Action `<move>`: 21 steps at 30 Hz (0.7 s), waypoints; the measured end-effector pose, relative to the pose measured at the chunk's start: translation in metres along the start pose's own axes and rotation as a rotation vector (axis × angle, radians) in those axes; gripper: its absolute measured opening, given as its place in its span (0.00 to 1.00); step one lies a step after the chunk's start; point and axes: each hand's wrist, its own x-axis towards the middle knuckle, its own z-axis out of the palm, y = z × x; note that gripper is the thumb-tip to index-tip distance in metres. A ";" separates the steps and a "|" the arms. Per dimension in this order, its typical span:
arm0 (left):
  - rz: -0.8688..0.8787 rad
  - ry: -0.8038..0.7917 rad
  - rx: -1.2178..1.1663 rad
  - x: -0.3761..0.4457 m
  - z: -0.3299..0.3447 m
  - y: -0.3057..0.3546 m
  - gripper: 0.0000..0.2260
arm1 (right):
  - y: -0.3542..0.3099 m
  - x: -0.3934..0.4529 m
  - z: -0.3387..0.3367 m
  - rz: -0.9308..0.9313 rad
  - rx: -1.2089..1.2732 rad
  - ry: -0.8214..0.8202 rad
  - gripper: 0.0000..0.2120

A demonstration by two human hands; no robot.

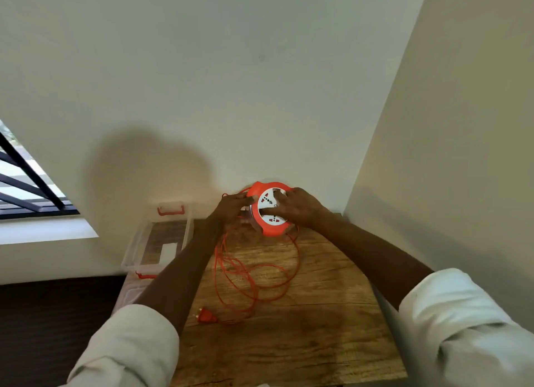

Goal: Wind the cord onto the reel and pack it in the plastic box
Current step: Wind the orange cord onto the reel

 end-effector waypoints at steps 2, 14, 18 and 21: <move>0.031 0.018 -0.053 -0.001 0.005 -0.003 0.13 | 0.002 0.003 0.012 0.041 -0.003 0.031 0.36; 0.192 0.169 -0.424 -0.012 0.064 -0.046 0.15 | -0.036 0.028 0.001 1.138 1.367 0.339 0.32; 0.200 0.167 -0.428 -0.014 0.069 -0.058 0.12 | -0.043 0.029 0.010 1.366 2.171 0.466 0.25; 0.158 0.166 -0.396 -0.012 0.060 -0.056 0.13 | -0.037 0.020 0.018 1.276 2.022 0.352 0.20</move>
